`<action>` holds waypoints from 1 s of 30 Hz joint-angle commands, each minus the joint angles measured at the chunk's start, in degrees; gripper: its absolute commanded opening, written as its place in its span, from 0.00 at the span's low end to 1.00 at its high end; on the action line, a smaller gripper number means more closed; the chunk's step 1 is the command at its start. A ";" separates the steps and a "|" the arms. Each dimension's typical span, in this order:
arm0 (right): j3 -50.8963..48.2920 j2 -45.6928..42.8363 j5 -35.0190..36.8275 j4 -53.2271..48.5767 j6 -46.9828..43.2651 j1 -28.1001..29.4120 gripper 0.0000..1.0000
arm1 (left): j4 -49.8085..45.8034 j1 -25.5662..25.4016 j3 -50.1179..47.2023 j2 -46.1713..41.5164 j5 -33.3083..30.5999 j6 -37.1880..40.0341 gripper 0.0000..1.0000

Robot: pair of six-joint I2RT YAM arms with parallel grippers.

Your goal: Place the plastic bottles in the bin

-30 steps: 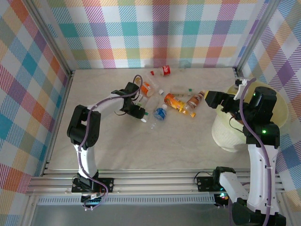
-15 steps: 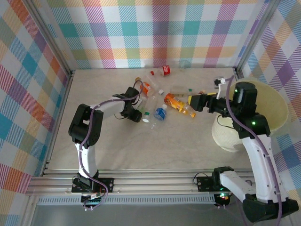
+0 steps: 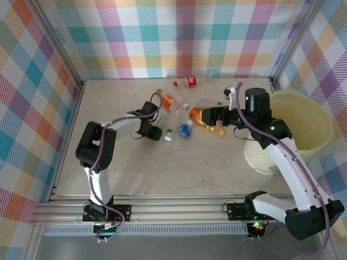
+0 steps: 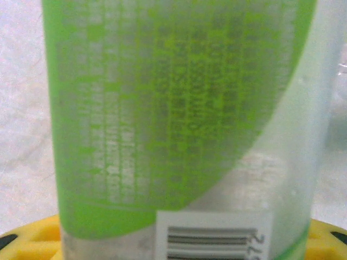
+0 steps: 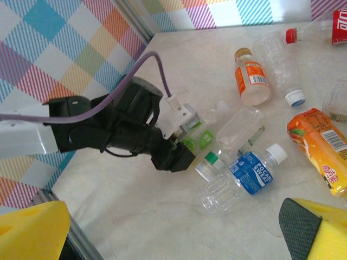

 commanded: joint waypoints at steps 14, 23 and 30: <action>-4.75 -0.05 -5.34 16.11 2.11 0.27 1.00 | 12.64 0.98 -9.32 -17.88 5.95 -10.21 0.31; -6.34 -0.24 -3.16 17.83 4.24 0.27 1.00 | 21.42 -0.17 -12.58 -27.78 16.17 -19.39 0.31; -6.69 0.35 -2.81 19.47 6.20 0.27 1.00 | 26.94 -2.86 -13.46 -34.82 20.10 -24.59 0.31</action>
